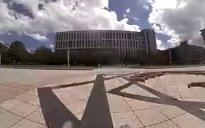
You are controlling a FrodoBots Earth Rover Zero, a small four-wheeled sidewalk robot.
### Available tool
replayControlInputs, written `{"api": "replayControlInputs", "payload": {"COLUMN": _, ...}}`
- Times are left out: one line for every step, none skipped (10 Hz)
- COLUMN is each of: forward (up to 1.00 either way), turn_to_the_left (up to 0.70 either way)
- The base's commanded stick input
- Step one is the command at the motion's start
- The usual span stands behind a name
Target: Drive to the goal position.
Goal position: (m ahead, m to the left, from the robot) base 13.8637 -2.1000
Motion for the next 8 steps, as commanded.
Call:
{"api": "replayControlInputs", "payload": {"forward": 0.70, "turn_to_the_left": 0.00}}
{"api": "replayControlInputs", "payload": {"forward": 0.70, "turn_to_the_left": 0.00}}
{"api": "replayControlInputs", "payload": {"forward": 0.70, "turn_to_the_left": 0.00}}
{"api": "replayControlInputs", "payload": {"forward": 0.70, "turn_to_the_left": 0.00}}
{"api": "replayControlInputs", "payload": {"forward": 0.70, "turn_to_the_left": 0.00}}
{"api": "replayControlInputs", "payload": {"forward": 0.70, "turn_to_the_left": 0.00}}
{"api": "replayControlInputs", "payload": {"forward": 0.70, "turn_to_the_left": 0.00}}
{"api": "replayControlInputs", "payload": {"forward": 0.70, "turn_to_the_left": 0.00}}
